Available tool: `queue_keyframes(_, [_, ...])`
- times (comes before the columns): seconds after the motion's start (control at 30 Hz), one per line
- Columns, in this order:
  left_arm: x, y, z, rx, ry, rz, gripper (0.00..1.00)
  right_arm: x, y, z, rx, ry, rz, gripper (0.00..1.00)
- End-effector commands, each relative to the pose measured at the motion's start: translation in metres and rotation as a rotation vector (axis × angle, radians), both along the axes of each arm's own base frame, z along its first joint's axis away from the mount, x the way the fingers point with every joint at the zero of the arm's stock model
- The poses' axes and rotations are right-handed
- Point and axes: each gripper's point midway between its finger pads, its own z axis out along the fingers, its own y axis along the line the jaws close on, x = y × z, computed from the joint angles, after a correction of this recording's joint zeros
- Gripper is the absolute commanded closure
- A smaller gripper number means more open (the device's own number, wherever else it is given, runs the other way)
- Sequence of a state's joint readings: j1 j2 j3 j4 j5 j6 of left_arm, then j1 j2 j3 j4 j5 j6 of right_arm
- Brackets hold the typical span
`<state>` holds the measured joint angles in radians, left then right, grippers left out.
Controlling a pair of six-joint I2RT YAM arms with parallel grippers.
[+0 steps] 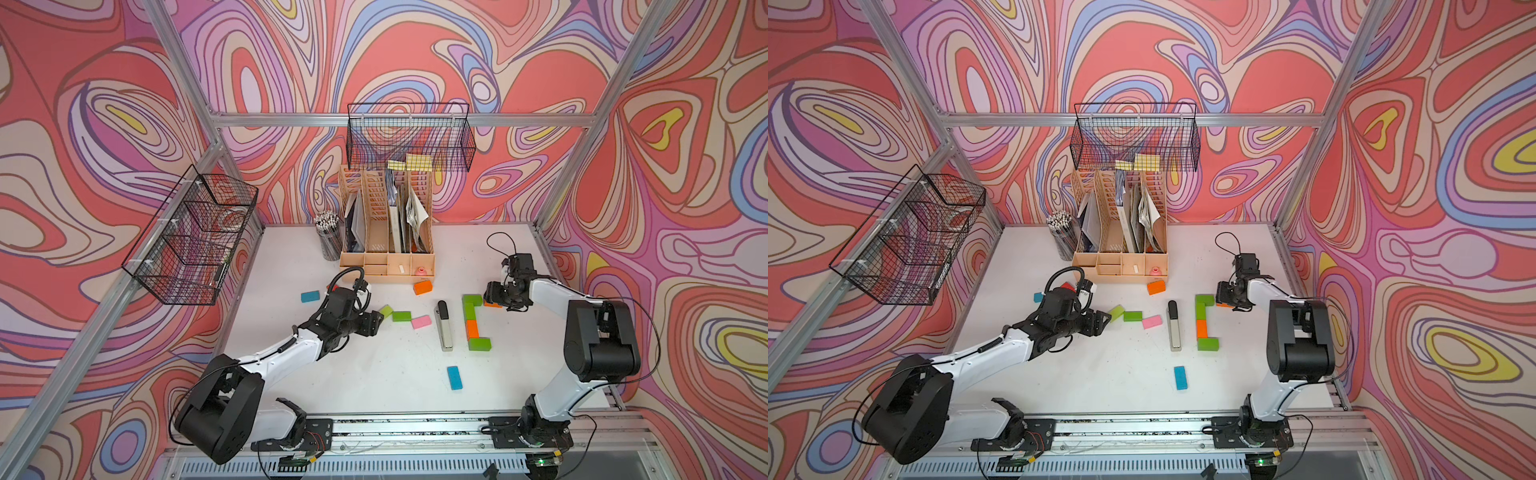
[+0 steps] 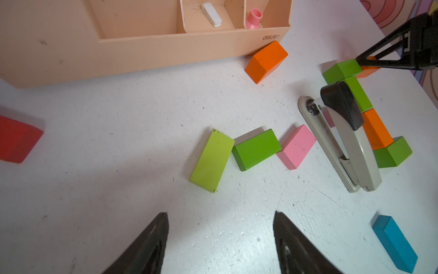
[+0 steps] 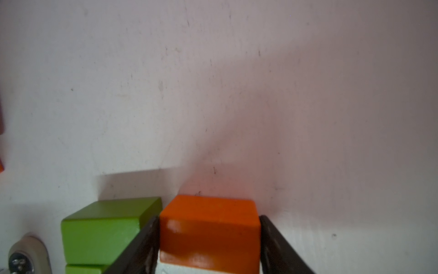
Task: Assemble the letter c with building blocks
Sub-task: Assemble the building block at the center of the board.
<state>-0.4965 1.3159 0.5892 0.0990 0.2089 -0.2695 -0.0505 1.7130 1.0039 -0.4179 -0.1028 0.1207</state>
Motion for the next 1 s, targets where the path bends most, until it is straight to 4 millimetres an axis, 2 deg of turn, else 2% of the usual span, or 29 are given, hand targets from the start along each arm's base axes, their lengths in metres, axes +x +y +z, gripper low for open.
queue_keyframes(0.0, [0.002, 0.001, 0.003, 0.005, -0.018, -0.002, 0.27, 0.002, -0.001, 0.001, -0.029, 0.004, 0.024, 0.33])
queue_keyframes(0.2, [0.001, -0.001, 0.001, 0.001, -0.007, -0.008, 0.27, 0.005, -0.002, 0.006, -0.032, -0.017, 0.016, 0.26])
queue_keyframes(0.5, [0.002, 0.0, 0.0, 0.003, -0.008, -0.006, 0.27, 0.002, 0.002, 0.038, 0.006, -0.092, -0.012, 0.24])
queue_keyframes(0.73, [0.001, -0.001, 0.002, -0.003, -0.009, -0.008, 0.27, -0.01, -0.023, 0.046, -0.11, -0.089, -0.103, 0.28])
queue_keyframes(0.97, [0.001, -0.001, 0.003, -0.005, -0.009, -0.01, 0.27, -0.02, -0.052, 0.032, -0.245, 0.008, -0.185, 0.3])
